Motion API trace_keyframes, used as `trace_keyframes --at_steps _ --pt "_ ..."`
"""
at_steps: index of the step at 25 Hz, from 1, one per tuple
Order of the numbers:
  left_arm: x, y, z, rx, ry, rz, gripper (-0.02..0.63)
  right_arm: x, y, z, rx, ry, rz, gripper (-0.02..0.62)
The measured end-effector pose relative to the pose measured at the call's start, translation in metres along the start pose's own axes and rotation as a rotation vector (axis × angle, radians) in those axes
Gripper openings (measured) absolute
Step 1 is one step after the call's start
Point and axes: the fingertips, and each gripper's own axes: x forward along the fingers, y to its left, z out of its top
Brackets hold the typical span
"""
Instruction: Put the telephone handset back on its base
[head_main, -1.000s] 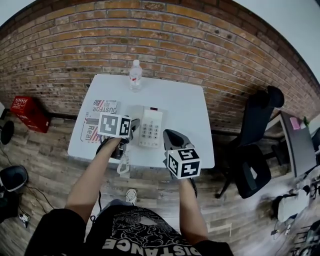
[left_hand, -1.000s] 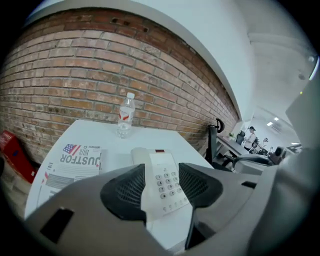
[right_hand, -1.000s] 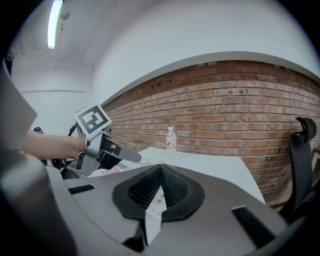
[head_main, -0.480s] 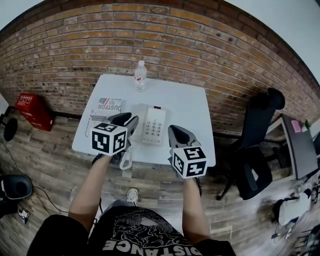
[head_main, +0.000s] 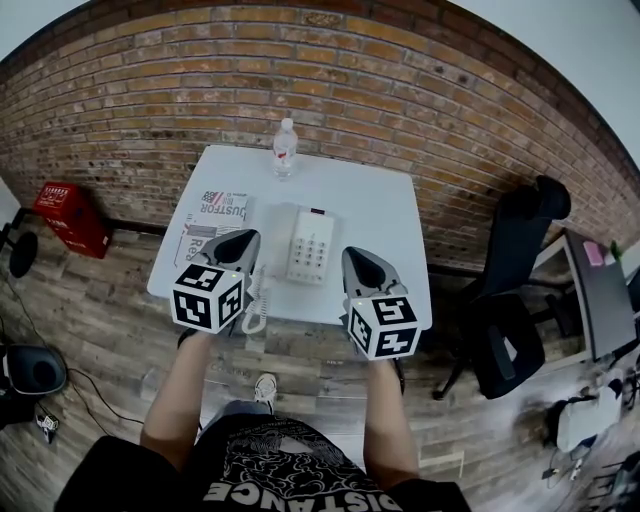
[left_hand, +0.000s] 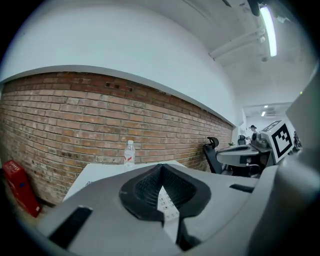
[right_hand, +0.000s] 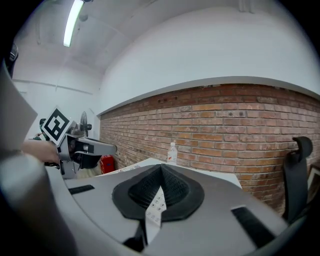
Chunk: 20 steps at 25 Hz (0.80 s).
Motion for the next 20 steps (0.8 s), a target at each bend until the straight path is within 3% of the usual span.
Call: trace_keyframes --at_steps 8,20 --pt "-0.0068 0.0081 0.0001 0.003 0.006 0.039 0.006 -0.0051 -0.0004 0.0001 0.012 0.000 0.003 0.000" --pt "-0.0045 0.0089 -0.0028 -0.003 0.017 0.035 0.006 -0.0035 -0.0007 -0.0002 0.011 0.004 0.006 0.000"
